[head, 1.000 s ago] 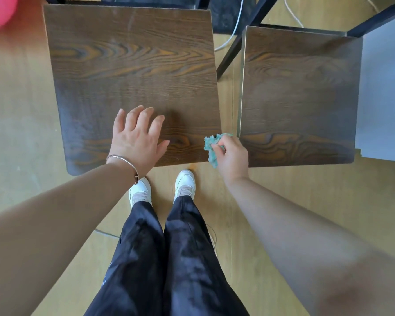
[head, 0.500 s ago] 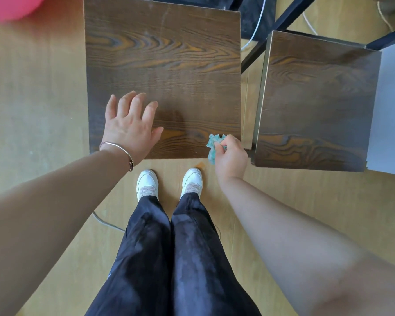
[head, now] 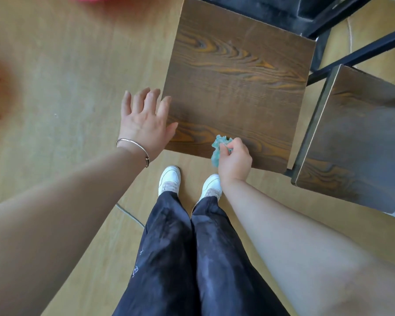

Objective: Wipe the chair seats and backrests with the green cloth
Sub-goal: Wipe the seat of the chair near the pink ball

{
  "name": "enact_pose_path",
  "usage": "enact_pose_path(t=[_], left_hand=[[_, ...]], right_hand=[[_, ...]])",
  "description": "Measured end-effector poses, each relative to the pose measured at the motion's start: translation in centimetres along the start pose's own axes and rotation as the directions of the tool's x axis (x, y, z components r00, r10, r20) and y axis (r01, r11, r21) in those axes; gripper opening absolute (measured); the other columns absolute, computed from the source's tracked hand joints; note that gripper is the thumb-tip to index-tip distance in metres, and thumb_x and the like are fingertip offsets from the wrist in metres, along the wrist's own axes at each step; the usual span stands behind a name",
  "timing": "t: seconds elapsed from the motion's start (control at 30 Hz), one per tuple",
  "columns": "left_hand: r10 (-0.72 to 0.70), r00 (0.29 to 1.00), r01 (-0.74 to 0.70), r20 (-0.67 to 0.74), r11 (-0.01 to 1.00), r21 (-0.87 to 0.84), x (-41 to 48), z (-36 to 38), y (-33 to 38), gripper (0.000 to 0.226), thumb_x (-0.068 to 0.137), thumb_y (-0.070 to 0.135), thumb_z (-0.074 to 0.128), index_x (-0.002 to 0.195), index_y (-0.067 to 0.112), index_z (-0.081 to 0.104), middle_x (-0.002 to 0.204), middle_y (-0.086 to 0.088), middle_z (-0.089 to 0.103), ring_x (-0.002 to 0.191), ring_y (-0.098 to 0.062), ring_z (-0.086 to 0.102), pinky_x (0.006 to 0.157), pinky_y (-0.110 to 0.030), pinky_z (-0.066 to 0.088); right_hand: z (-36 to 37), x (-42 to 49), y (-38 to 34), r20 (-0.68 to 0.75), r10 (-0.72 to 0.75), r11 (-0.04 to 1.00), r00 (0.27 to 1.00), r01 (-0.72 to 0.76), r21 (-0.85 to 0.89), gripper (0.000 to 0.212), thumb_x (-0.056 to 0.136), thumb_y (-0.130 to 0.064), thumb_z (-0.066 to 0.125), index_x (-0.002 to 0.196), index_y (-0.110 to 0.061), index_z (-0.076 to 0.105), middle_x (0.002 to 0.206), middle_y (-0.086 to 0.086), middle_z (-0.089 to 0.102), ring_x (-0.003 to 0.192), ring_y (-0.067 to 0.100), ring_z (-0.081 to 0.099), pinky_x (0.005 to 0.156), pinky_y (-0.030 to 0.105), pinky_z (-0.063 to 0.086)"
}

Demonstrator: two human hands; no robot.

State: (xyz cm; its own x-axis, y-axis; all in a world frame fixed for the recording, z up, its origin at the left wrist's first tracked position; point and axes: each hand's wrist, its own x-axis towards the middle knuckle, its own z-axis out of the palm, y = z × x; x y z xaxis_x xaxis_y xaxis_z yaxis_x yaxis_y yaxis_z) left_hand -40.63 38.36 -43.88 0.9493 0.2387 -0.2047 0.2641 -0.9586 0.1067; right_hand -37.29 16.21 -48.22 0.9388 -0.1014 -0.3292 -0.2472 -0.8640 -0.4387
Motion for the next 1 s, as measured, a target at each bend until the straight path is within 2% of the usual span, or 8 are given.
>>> enact_pose_path(t=[0.23, 0.5, 0.7, 0.77, 0.83, 0.9, 1.0], left_hand=[[-0.104, 0.995, 0.104, 0.006, 0.994, -0.015, -2.3, -0.1, -4.3, 0.058, 0.091, 0.047, 0.051, 0.138, 0.014, 0.042, 0.144, -0.016, 0.041, 0.136, -0.039, 0.032, 0.113, -0.061, 0.017], [-0.197, 0.980, 0.197, 0.005, 0.980, -0.017, -4.4, -0.2, -8.2, 0.059, 0.090, 0.049, 0.051, 0.138, 0.014, 0.043, 0.144, -0.016, 0.042, 0.137, -0.038, 0.032, 0.114, -0.061, 0.016], [-0.269, 0.963, 0.268, -0.017, 0.962, -0.049, -4.9, -0.9, -9.3, 0.059, 0.090, 0.047, 0.053, 0.138, 0.015, 0.043, 0.143, -0.016, 0.041, 0.137, -0.037, 0.030, 0.114, -0.059, 0.015], [-0.293, 0.956, 0.293, -0.008, 0.955, -0.040, -5.1, -1.3, -9.5, 0.059, 0.091, 0.048, 0.052, 0.138, 0.015, 0.042, 0.144, -0.015, 0.040, 0.137, -0.036, 0.029, 0.114, -0.058, 0.014], [-0.295, 0.956, 0.295, -0.001, 0.955, -0.027, -5.0, -1.6, -9.2, 0.058, 0.091, 0.048, 0.051, 0.138, 0.015, 0.042, 0.144, -0.015, 0.040, 0.138, -0.036, 0.028, 0.114, -0.058, 0.014], [-0.268, 0.963, 0.268, 0.010, 0.963, -0.018, -4.5, -1.9, -8.3, 0.057, 0.092, 0.048, 0.051, 0.138, 0.015, 0.042, 0.144, -0.014, 0.039, 0.138, -0.035, 0.027, 0.114, -0.058, 0.015], [-0.189, 0.981, 0.189, 0.044, 0.982, -0.006, -2.9, -1.9, -5.5, 0.057, 0.092, 0.049, 0.050, 0.138, 0.016, 0.041, 0.145, -0.014, 0.039, 0.138, -0.035, 0.027, 0.114, -0.058, 0.015]], right_hand=[[3.2, -1.6, -4.2, 0.025, -0.079, 0.997, 0.997, 0.080, -0.024, 0.023, 0.093, -0.024, 0.064, 0.078, -0.016, 0.048, 0.091, 0.002, 0.063, 0.081, 0.022, 0.056, 0.063, 0.029, 0.036], [6.9, -3.4, -9.1, 0.074, -0.209, 0.977, 0.975, 0.206, 0.048, 0.018, 0.089, -0.020, 0.068, 0.080, -0.011, 0.056, 0.092, 0.006, 0.065, 0.082, 0.027, 0.058, 0.061, 0.025, 0.024], [7.8, -3.3, -11.4, 0.221, -0.345, 0.929, 0.912, 0.299, 0.219, 0.022, 0.080, -0.020, 0.077, 0.074, -0.010, 0.058, 0.076, 0.000, 0.059, 0.073, 0.019, 0.055, 0.066, 0.029, 0.040], [7.3, -2.7, -11.8, 0.298, -0.326, 0.923, 0.897, 0.234, 0.305, 0.019, 0.078, -0.023, 0.077, 0.074, -0.014, 0.061, 0.070, -0.006, 0.058, 0.070, 0.019, 0.058, 0.067, 0.035, 0.051], [6.3, -1.5, -11.5, 0.311, -0.295, 0.917, 0.903, 0.176, 0.357, 0.017, 0.078, -0.026, 0.076, 0.074, -0.020, 0.061, 0.068, -0.009, 0.058, 0.069, 0.020, 0.062, 0.066, 0.042, 0.056], [4.4, 0.4, -10.1, 0.277, -0.271, 0.922, 0.922, 0.166, 0.350, 0.017, 0.079, -0.031, 0.075, 0.076, -0.024, 0.059, 0.071, -0.009, 0.059, 0.067, 0.021, 0.065, 0.065, 0.044, 0.056], [0.0, 4.5, -6.4, 0.151, -0.206, 0.943, 0.967, 0.155, 0.293, 0.017, 0.079, -0.038, 0.073, 0.080, -0.028, 0.060, 0.075, -0.010, 0.060, 0.069, 0.019, 0.065, 0.064, 0.044, 0.057]])
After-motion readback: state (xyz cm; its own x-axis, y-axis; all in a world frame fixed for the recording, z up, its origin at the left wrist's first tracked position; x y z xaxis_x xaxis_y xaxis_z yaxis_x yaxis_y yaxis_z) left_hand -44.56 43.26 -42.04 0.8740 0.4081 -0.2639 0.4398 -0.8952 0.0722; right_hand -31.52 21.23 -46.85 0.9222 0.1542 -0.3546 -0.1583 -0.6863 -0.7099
